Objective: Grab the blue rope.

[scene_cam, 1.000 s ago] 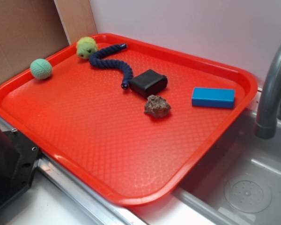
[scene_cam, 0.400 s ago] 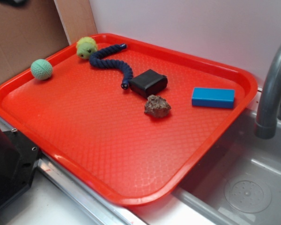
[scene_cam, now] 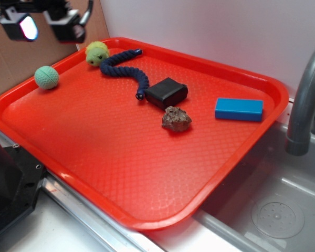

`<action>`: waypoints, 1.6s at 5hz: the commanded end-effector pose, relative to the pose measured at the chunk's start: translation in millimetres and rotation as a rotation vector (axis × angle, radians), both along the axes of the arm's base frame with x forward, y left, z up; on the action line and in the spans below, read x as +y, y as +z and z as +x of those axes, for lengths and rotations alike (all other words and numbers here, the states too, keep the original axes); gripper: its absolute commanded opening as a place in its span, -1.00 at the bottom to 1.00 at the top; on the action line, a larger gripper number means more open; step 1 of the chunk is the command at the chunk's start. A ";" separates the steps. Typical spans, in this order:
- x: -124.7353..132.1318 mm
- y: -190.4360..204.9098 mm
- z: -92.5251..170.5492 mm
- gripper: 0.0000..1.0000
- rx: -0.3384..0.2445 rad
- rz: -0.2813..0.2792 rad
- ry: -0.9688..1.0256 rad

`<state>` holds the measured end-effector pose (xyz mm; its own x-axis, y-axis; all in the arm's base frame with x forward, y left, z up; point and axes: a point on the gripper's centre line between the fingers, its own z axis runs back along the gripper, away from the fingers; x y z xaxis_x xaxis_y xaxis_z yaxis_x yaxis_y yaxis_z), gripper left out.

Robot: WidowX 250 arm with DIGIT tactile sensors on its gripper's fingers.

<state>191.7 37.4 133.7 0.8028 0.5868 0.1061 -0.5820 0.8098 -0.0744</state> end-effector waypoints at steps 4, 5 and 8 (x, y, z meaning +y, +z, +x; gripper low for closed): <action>14.1 -81.1 104.9 1.00 -0.014 0.019 0.420; 10.6 -99.6 114.5 1.00 0.020 0.028 0.405; -0.8 -139.5 95.6 -1.00 0.121 0.059 0.384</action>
<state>304.4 32.6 7.5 0.5295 0.8426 0.0986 -0.8471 0.5314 0.0079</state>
